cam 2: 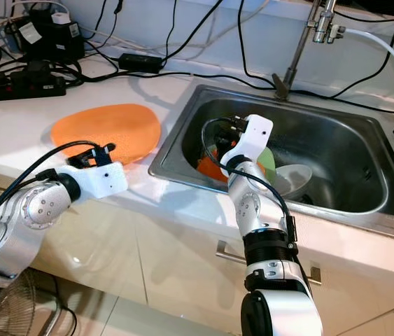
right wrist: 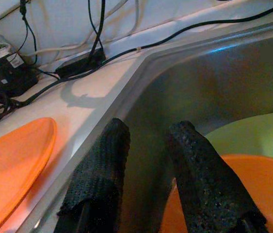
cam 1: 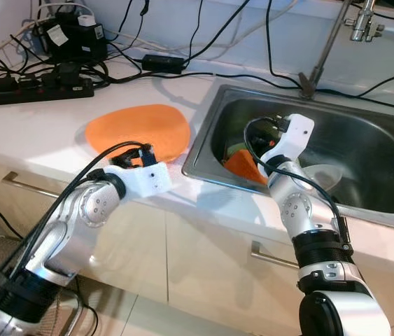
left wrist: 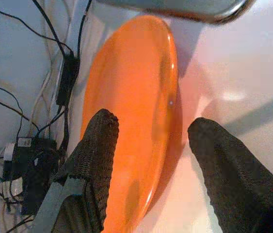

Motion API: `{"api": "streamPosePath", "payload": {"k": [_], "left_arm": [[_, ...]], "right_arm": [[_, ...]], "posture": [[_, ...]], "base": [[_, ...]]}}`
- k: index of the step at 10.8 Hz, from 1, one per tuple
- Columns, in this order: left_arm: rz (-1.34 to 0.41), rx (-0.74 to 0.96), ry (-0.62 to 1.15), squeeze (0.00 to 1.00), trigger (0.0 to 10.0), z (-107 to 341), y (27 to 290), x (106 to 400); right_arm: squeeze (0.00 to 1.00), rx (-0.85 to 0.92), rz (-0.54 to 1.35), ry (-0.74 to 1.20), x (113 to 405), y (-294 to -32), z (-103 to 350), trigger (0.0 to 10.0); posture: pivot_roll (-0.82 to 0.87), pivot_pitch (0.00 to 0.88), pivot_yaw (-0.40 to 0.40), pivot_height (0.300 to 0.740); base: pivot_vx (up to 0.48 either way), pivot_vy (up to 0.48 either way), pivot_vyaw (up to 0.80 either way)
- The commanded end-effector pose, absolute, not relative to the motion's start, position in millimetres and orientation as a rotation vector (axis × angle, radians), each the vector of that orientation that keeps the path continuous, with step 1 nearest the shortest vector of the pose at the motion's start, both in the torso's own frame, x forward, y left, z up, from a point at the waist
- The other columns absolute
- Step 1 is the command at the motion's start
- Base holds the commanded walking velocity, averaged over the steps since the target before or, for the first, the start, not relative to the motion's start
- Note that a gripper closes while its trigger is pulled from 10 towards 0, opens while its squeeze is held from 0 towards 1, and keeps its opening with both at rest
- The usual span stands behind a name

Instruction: Kitchen organization

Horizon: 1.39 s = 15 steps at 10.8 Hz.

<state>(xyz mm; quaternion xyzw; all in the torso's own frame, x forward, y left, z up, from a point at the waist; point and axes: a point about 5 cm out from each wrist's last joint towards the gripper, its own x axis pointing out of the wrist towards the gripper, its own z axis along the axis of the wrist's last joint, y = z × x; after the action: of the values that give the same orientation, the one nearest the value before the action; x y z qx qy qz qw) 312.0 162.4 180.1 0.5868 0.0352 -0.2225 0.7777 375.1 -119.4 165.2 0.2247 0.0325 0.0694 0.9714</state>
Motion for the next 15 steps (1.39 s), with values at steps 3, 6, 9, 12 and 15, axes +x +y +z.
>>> {"api": "streamPosePath", "payload": {"k": [3,6,9,12,15], "left_arm": [[-0.489,1.345,0.124,0.00,10.0,174.4,169.8,321.8],[-0.473,1.435,0.150,0.00,10.0,170.8,175.6,336.5],[-0.439,1.482,0.165,0.00,10.0,159.7,176.5,350.5],[-0.458,1.479,0.163,0.00,0.0,149.1,172.4,350.7],[-0.458,1.483,0.152,0.00,0.0,149.4,173.1,351.7]], "right_arm": [[0.00,0.462,0.114,0.066,372.6,-126.2,166.7,10.0],[0.00,0.468,0.103,0.064,371.6,-128.5,167.5,10.0],[0.00,0.472,0.105,0.070,369.4,-126.7,166.9,10.0],[0.00,0.474,0.097,0.074,368.2,-128.7,166.3,10.0],[0.00,0.478,0.100,0.078,368.5,-127.7,166.4,10.0]], "posture": [[0.25,0.020,-0.036,0.740],[0.24,0.023,-0.032,0.740],[0.22,0.029,-0.027,0.740],[0.22,0.030,-0.027,0.740],[0.22,0.027,-0.028,0.740]], "base": [[0.000,0.000,0.00],[0.000,0.000,0.00],[0.000,0.000,0.00],[0.000,0.000,0.00],[0.000,0.000,0.00]]}}
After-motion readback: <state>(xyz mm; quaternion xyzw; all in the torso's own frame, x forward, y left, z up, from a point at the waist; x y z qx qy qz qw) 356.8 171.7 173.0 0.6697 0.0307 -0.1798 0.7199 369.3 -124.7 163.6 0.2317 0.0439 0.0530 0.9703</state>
